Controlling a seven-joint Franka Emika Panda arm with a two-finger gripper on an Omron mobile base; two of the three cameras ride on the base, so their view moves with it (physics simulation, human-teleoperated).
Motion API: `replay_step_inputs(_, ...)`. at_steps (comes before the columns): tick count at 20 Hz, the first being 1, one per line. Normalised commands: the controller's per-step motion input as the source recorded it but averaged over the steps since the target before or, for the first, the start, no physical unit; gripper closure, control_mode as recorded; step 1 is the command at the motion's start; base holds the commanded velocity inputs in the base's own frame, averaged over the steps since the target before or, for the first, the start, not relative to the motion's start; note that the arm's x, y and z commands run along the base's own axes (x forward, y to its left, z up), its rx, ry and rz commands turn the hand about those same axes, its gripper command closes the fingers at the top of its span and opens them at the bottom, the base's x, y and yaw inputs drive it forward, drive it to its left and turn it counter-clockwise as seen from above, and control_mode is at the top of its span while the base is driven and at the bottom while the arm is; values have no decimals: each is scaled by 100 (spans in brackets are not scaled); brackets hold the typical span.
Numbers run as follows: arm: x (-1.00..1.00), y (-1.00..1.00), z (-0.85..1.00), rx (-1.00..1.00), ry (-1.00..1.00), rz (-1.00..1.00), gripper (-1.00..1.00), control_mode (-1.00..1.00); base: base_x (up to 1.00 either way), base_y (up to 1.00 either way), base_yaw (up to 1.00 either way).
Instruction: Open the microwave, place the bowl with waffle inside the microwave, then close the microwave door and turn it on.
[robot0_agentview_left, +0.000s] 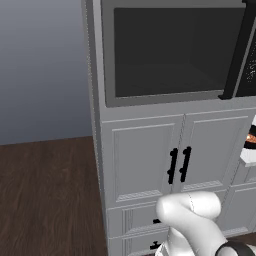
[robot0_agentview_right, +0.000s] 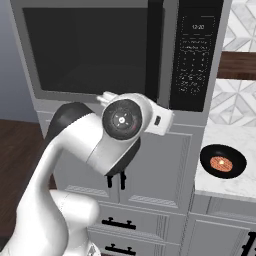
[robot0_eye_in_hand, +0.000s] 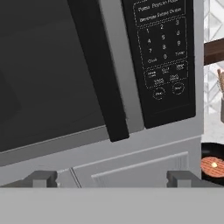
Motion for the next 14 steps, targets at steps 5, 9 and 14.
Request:
replay_step_inputs(5,0,-57,0,1,-9,2,-100,-100,0,0,0)
replay_step_inputs(9,9,-34,0,1,-15,0,-100,-100,0,0,0)
replay_step_inputs(14,28,12,23,0,-21,-1,-100,-100,0,0,0)
